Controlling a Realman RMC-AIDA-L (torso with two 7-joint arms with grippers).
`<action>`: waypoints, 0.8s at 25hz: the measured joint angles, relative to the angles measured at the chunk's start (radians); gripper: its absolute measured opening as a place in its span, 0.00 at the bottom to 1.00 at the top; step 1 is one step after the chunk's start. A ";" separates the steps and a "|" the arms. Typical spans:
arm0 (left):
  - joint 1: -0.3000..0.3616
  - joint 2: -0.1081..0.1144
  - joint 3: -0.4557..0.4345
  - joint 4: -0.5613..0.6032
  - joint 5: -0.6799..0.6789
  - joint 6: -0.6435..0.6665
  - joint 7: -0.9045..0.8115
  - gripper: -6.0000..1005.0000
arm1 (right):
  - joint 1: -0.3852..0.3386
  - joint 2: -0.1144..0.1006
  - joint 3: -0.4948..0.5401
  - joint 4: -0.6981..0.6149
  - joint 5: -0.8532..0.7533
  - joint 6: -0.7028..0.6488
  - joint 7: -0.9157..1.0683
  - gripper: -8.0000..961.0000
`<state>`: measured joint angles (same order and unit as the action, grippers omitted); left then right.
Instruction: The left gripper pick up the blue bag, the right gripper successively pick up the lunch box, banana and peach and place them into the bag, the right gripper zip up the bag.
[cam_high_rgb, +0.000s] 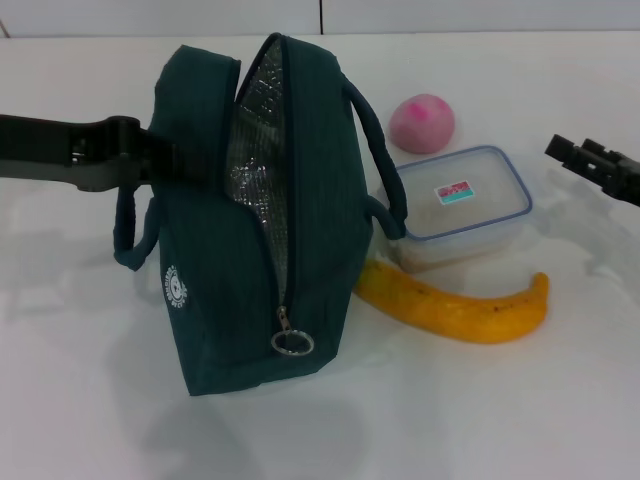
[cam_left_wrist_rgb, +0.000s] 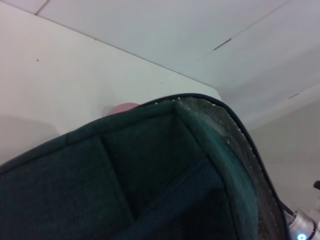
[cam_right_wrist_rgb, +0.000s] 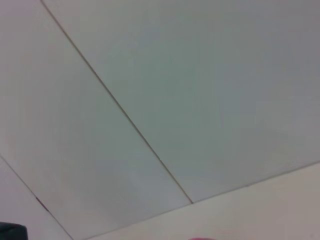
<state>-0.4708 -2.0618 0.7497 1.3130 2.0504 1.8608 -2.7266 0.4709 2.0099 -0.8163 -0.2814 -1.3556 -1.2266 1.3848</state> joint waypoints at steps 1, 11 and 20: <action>0.000 0.000 0.002 0.000 0.000 0.000 0.000 0.04 | 0.007 0.000 0.000 0.009 0.000 0.007 0.009 0.85; -0.003 -0.005 0.011 0.001 -0.016 -0.001 -0.001 0.04 | 0.067 0.002 -0.012 0.100 -0.010 0.039 0.068 0.85; 0.002 -0.007 0.011 -0.006 -0.009 -0.015 0.004 0.04 | 0.101 0.010 -0.021 0.153 -0.011 0.059 0.093 0.85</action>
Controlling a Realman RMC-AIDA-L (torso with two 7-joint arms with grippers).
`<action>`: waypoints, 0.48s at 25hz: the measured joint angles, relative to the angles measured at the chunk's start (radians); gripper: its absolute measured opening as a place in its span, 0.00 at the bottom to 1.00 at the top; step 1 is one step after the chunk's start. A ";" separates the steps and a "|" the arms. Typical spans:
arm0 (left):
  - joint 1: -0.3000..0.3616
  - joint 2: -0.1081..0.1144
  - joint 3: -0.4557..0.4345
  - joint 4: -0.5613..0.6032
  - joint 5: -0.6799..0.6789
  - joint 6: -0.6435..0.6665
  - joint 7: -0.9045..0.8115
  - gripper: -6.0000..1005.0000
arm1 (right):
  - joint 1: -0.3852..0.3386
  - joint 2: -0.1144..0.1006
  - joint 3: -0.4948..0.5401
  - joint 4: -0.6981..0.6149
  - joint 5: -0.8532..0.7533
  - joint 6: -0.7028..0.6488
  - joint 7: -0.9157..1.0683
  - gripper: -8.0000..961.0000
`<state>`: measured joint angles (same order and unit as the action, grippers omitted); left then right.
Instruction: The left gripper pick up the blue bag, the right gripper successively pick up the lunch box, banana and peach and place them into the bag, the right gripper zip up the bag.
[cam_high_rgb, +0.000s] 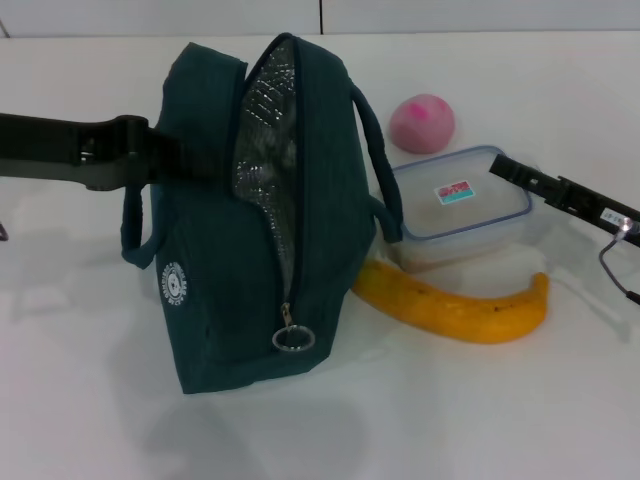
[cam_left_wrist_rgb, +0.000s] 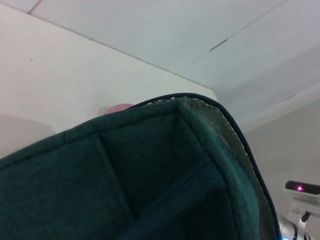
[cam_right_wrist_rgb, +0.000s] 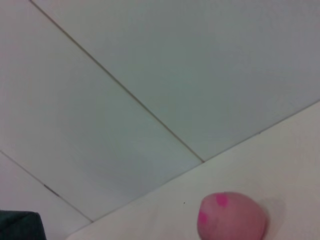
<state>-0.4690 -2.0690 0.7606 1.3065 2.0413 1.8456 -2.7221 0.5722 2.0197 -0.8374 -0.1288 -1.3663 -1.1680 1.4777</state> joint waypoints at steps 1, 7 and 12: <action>0.003 0.000 -0.001 0.000 0.002 -0.002 0.001 0.04 | 0.004 0.002 -0.003 0.003 -0.001 0.002 0.001 0.85; 0.004 0.000 0.000 -0.025 0.015 -0.012 0.005 0.04 | 0.013 0.004 -0.006 0.018 -0.002 -0.013 0.010 0.85; -0.001 0.000 0.000 -0.064 0.015 -0.013 0.010 0.04 | 0.012 0.003 -0.006 0.023 -0.002 -0.042 0.032 0.85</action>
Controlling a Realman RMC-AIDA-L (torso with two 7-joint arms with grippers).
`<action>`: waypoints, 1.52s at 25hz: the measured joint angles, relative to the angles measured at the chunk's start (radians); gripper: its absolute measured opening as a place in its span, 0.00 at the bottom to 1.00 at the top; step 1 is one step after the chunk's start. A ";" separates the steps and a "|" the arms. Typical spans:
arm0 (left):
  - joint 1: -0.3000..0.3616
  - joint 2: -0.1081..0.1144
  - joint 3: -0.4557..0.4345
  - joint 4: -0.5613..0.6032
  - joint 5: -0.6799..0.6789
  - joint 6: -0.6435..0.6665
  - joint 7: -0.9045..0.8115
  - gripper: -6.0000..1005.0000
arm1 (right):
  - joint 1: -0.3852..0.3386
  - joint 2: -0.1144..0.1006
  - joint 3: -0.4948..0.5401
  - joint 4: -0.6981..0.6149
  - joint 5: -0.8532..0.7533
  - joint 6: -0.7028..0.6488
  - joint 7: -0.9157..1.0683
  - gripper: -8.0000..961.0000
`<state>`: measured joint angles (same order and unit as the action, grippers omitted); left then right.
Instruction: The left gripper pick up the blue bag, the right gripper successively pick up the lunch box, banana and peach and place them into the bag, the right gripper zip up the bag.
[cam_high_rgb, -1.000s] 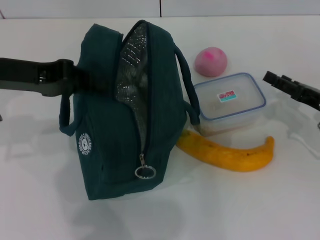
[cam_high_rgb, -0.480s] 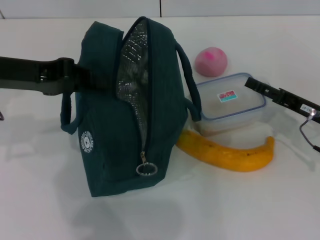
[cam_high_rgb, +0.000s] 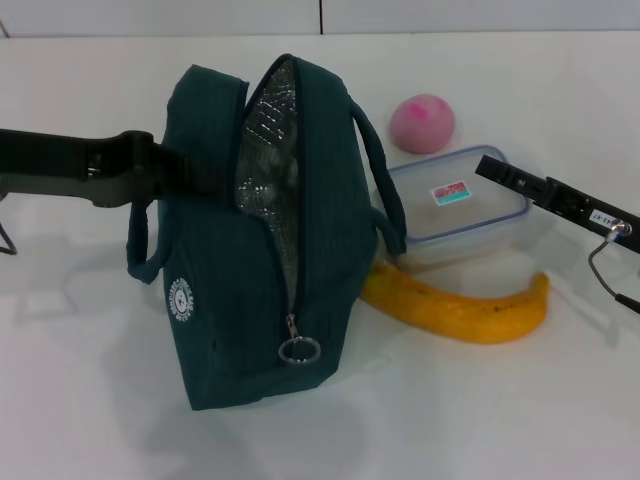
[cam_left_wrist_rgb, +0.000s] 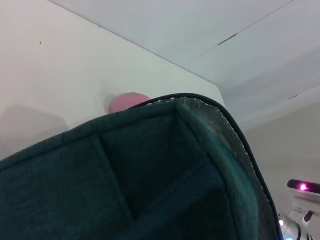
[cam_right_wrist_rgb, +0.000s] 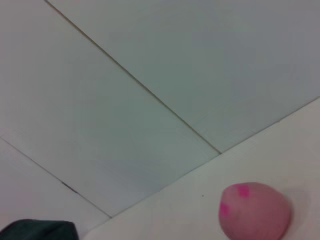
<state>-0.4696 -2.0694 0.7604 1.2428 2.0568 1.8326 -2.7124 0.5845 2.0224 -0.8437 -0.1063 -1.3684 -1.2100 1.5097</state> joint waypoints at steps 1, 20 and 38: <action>0.000 0.000 0.000 -0.001 0.000 0.000 0.002 0.04 | -0.002 0.000 0.000 0.000 0.000 -0.005 0.005 0.85; -0.001 -0.007 0.000 -0.018 -0.001 -0.010 0.033 0.04 | -0.016 -0.003 0.000 -0.002 0.002 -0.121 0.199 0.81; -0.001 -0.011 0.000 -0.031 -0.001 -0.010 0.056 0.04 | -0.013 -0.001 -0.015 -0.004 0.007 -0.133 0.283 0.65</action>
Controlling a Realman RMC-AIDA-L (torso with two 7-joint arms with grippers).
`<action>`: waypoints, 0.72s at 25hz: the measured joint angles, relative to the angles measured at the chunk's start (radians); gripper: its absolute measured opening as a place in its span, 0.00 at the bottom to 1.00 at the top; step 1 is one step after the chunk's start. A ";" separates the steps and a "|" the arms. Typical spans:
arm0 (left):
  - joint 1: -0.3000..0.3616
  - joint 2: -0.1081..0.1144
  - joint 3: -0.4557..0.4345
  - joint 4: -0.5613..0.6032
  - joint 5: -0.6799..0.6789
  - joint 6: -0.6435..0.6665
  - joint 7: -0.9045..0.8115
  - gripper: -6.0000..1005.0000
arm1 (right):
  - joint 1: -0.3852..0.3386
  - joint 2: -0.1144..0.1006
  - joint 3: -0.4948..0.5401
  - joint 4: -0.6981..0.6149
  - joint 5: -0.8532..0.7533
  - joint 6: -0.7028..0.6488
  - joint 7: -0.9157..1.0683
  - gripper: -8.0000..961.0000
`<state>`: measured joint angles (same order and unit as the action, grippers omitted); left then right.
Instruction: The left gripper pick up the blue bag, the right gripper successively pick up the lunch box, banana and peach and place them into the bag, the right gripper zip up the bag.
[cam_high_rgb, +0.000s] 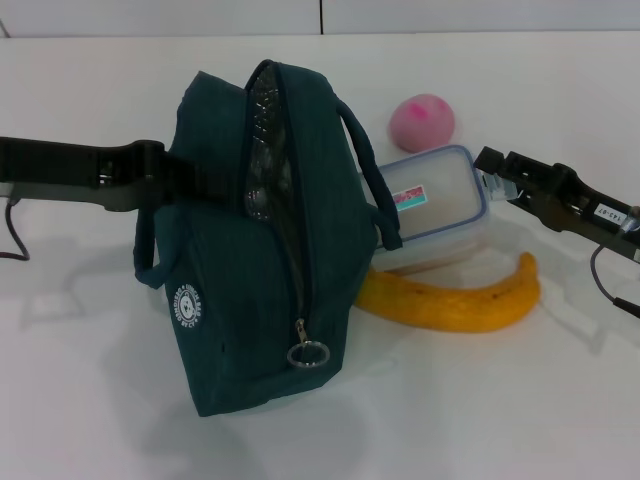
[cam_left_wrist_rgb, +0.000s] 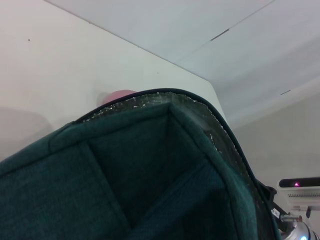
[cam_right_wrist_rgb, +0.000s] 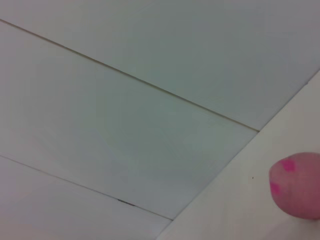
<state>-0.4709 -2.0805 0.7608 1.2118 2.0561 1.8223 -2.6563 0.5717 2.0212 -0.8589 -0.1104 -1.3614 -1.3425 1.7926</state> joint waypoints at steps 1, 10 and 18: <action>0.000 0.000 0.000 0.000 0.000 0.000 0.000 0.04 | 0.000 0.000 0.000 0.000 0.000 0.000 0.000 0.61; 0.000 0.001 0.000 -0.004 -0.001 0.000 0.012 0.03 | 0.005 0.002 0.002 0.004 0.001 0.014 0.056 0.21; -0.003 0.008 -0.001 -0.042 -0.001 0.000 0.044 0.03 | 0.017 0.006 0.003 0.005 0.001 0.020 0.138 0.13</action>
<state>-0.4736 -2.0721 0.7597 1.1703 2.0550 1.8223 -2.6125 0.5890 2.0271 -0.8564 -0.1057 -1.3601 -1.3221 1.9306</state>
